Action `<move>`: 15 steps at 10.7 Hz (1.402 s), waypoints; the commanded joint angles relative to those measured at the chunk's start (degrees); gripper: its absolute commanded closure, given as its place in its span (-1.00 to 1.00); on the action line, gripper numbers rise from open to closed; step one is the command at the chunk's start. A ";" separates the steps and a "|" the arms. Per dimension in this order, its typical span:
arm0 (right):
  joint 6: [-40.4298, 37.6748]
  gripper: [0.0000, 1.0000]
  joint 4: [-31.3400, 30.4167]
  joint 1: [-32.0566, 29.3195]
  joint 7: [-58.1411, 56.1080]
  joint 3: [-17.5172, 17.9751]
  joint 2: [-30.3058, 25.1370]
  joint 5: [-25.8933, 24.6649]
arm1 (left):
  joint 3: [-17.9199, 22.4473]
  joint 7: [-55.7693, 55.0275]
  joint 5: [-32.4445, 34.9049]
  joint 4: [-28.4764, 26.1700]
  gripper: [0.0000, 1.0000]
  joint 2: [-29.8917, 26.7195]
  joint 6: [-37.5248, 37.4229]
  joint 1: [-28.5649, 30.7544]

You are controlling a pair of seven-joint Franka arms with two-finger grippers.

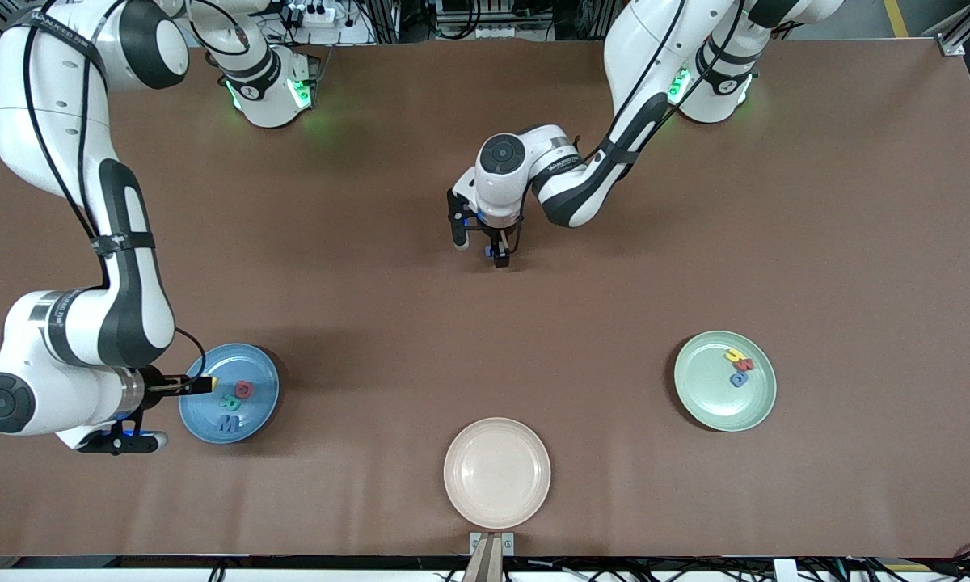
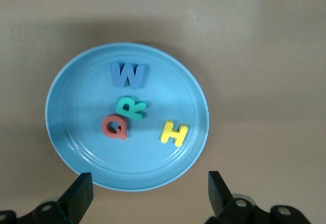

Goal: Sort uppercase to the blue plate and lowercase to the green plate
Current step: 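Grasp the blue m with the left gripper while the right gripper withdraws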

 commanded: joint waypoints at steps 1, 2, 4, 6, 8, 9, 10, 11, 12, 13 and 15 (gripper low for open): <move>0.99 -1.00 -2.53 -0.13 0.54 0.25 -4.78 -0.09 | -0.16 -1.70 2.06 0.59 -0.49 0.47 0.49 0.12; 1.43 -1.00 -4.64 -0.05 0.53 0.16 -6.80 -0.18 | -0.16 -1.70 2.23 0.85 -0.44 0.73 0.49 0.12; 1.61 -1.00 -8.77 0.13 0.45 0.16 -10.50 -0.27 | -0.16 -1.70 2.24 0.94 -0.27 0.82 0.49 0.21; 3.70 -1.00 -16.04 1.96 0.45 0.16 -16.45 -0.35 | -0.16 -2.14 2.24 1.03 0.13 0.91 0.58 0.21; 11.24 -1.00 -29.55 3.38 0.45 0.24 -25.58 -0.53 | -0.16 -4.67 2.23 1.03 1.00 0.21 0.49 0.99; 13.89 -1.00 -35.36 3.47 0.45 0.33 -29.46 -0.62 | 0.01 -4.95 2.24 1.03 1.00 -0.40 0.32 1.61; 14.78 -1.00 -39.86 3.64 0.45 0.42 -33.24 -0.71 | 0.10 -4.87 2.15 1.03 1.00 -2.41 -1.42 3.87; 14.79 -1.00 -42.95 3.64 0.36 0.51 -36.41 -0.71 | -0.08 -4.61 1.97 1.90 1.00 -4.52 -4.57 6.51; 14.71 -1.00 -45.33 3.38 0.36 0.60 -39.40 -0.71 | -0.16 -3.91 1.45 3.30 1.00 -6.80 -8.69 9.14; 14.01 -1.00 -45.52 3.29 0.18 0.60 -41.34 -0.71 | -0.25 -3.99 1.10 5.84 1.00 -7.17 -11.26 12.13; 13.13 -1.00 -44.22 2.94 0.09 0.60 -44.17 -0.71 | 0.36 -4.08 -0.49 9.10 1.00 -8.05 -13.73 17.23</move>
